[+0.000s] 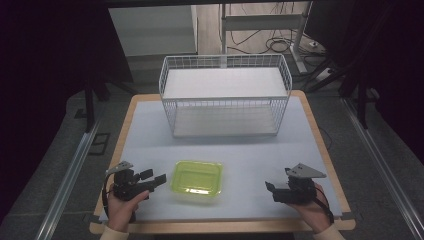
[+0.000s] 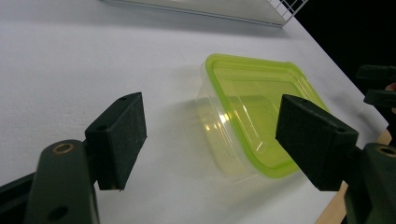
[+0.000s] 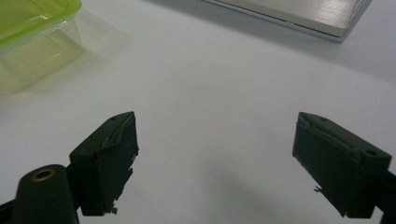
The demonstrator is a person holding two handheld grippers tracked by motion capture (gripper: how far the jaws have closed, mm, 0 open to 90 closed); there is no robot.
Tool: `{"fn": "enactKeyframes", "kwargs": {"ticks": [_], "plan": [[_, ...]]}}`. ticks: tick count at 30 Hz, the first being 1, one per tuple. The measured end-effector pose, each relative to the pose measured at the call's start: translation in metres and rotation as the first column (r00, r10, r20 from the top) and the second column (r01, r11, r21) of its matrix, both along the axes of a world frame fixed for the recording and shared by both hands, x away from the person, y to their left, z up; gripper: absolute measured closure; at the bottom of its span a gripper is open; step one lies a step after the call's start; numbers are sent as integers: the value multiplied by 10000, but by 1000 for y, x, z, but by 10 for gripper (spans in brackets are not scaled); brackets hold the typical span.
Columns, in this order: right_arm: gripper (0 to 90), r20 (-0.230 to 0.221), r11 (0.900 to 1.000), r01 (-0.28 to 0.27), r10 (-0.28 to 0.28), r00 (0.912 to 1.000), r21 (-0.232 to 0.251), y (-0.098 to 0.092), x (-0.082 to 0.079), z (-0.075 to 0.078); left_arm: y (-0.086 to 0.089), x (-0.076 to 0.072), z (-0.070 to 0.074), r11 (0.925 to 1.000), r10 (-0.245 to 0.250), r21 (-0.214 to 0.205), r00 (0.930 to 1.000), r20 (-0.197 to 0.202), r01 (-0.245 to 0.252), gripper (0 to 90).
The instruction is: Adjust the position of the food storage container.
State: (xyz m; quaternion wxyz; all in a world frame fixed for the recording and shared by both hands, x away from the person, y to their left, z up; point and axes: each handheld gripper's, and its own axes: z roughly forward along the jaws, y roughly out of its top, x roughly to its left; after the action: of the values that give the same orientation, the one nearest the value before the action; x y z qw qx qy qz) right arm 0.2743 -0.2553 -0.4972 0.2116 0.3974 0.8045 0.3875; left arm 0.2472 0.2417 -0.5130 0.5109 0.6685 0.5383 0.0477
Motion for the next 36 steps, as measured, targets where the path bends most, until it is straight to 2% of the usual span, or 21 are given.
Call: {"fn": "enactKeyframes", "kwargs": {"ticks": [6, 12, 17, 21, 22, 24, 26, 30, 32, 33, 36], "plan": [[181, -73, 10000, -8, 7, 10000, -96, -6, 4, -4, 4, 1, -2, 9999, 102, 10, 9999, -85, -102, 246], [216, -252, 9999, -95, 98, 9996, 93, -7, 3, -1, 4, 0, 1, 9999, 108, -16, 9999, 26, -108, 247], [225, -250, 9996, -273, 273, 9993, -22, -7, 2, -1, 6, -1, 3, 9998, 219, 20, 9997, 92, -219, 261], [229, -259, 9997, -254, 252, 9993, -63, -9, 3, -2, 10, -1, 3, 9983, 473, 329, 9989, -9, -472, 310], [229, -255, 9996, -263, 261, 9993, -99, -9, 3, -2, 12, -1, 5, 9981, 405, 459, 9992, 19, -405, 410], [229, -207, 9994, -304, 301, 9993, -135, -8, 2, -2, 15, -3, 7, 9982, 263, 544, 9996, 92, -267, 501], [226, -136, 9989, -383, 379, 9992, -277, -6, 1, -1, 17, -4, 10, 9979, 240, 594, 9996, 140, -248, 632], [223, -130, 9979, -451, 446, 9989, -471, -4, -1, -2, 20, -5, 15, 9973, 139, 720, 9999, 45, -141, 842], [223, -132, 9977, -455, 449, 9989, -494, -4, 0, -2, 21, -5, 16, 9969, 125, 773, 9999, 29, -126, 870], [223, -138, 9978, -441, 434, 9990, -497, -5, 0, -2, 21, -5, 17, 9953, 76, 970, 10000, 6, -76, 900], [229, -137, 9980, -369, 362, 9992, -509, -5, 1, -2, 24, -4, 17, 9941, 95, 1084, 9999, -62, -87, 900]]}}
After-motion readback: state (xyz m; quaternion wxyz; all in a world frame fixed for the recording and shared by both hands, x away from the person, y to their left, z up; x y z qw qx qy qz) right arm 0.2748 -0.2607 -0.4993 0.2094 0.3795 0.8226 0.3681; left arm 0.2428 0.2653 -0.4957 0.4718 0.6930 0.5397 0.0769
